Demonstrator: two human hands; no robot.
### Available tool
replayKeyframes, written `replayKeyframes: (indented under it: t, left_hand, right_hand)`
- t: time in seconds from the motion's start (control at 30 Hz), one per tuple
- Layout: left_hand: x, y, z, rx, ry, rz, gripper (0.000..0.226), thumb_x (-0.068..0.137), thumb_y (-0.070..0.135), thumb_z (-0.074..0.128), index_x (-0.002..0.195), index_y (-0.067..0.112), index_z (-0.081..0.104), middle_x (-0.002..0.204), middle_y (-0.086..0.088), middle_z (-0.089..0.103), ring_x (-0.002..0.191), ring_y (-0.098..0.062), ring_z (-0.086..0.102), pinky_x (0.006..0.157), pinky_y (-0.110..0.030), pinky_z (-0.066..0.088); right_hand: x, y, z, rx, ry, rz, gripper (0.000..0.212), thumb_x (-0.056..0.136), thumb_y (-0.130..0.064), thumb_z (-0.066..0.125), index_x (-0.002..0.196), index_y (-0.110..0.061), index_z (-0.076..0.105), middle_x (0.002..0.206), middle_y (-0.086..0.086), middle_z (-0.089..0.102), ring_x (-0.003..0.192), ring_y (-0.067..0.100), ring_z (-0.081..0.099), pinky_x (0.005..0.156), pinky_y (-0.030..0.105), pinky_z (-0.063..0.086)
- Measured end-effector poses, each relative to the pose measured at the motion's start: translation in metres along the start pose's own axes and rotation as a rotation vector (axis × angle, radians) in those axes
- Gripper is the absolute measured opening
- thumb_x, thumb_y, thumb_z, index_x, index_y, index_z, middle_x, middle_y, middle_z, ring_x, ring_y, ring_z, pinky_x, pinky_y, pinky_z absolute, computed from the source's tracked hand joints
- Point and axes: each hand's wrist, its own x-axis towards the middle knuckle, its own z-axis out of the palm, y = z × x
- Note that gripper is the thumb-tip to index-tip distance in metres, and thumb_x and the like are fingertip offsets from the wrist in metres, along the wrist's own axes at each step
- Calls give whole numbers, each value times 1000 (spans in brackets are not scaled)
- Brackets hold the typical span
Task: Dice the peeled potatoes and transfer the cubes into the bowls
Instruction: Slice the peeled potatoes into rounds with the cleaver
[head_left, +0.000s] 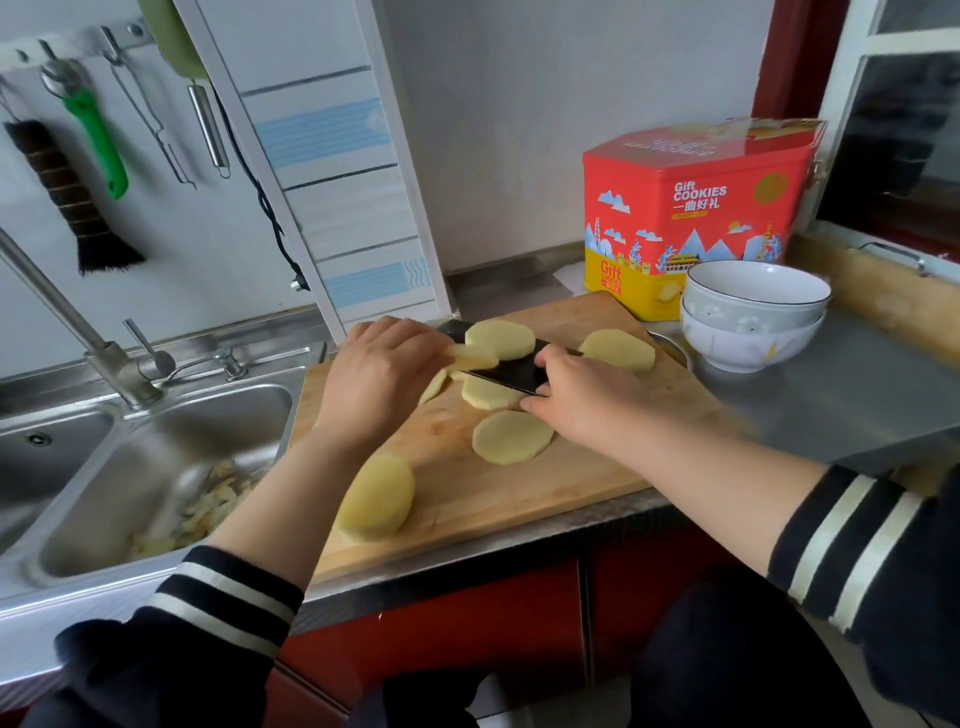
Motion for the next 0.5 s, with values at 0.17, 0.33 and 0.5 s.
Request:
replayKeyframes:
  t: [0.17, 0.33, 0.5]
  left_hand:
    - [8, -7, -11, -253, -37, -504, 21, 93, 21, 64, 109, 9, 71, 96, -1, 67, 85, -21, 61, 77, -33, 48]
    - [4, -21, 0, -373, -404, -821, 22, 93, 24, 65, 107, 9, 72, 90, -5, 69, 76, -17, 57, 73, -27, 43]
    - [-4, -16, 11, -204, -806, -850, 18, 95, 34, 61, 100, 17, 66, 69, 5, 64, 58, -4, 59, 52, -15, 38]
  right_hand:
    - [0, 14, -4, 0, 45, 40, 42, 95, -46, 54, 129, -24, 43, 110, -6, 65, 99, 21, 63, 69, 33, 49]
    - [-1, 25, -5, 18, 78, 29, 43, 96, -45, 53, 131, -24, 40, 111, -6, 65, 98, 20, 62, 66, 31, 46]
    - [-4, 30, -2, -63, 114, -35, 43, 97, -43, 52, 134, -25, 36, 112, -7, 65, 94, 19, 63, 57, 27, 39]
